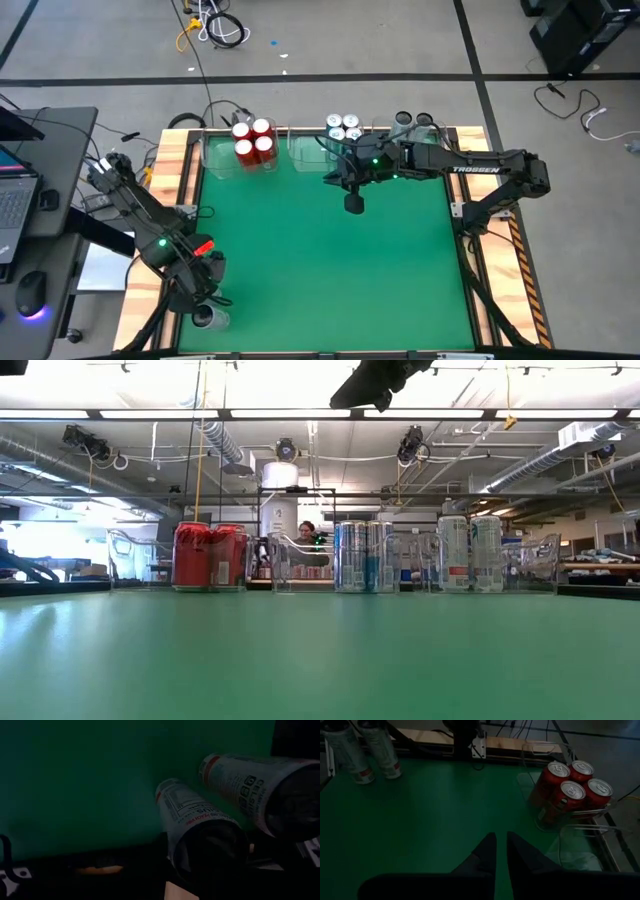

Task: Sort soda cans
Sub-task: Put the white soda can into the transparent right bin

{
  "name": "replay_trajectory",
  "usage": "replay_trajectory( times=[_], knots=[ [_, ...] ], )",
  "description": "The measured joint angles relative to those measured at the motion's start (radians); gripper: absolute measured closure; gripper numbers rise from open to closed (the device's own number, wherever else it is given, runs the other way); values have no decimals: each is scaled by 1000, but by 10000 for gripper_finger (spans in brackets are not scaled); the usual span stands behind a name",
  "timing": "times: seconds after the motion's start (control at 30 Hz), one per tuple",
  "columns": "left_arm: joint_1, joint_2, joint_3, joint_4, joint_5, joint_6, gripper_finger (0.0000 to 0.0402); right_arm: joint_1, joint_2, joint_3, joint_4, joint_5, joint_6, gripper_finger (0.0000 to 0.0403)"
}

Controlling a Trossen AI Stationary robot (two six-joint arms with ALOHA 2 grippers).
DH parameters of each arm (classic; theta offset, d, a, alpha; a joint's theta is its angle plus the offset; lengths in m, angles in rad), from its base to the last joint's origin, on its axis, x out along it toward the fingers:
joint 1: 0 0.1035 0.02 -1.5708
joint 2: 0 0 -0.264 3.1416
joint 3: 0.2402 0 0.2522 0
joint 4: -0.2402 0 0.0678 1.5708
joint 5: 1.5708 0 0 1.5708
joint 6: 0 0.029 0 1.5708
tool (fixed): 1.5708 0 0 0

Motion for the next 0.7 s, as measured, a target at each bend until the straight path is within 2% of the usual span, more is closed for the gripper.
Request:
replay_trajectory(
  times=[0.23,0.7],
  knots=[
    [0,-1,0,3,-3,42,393,0,0,0,0,0,0,373],
    [1,-18,8,-44,-105,63,401,0,0,0,0,0,0,373]
  ],
)
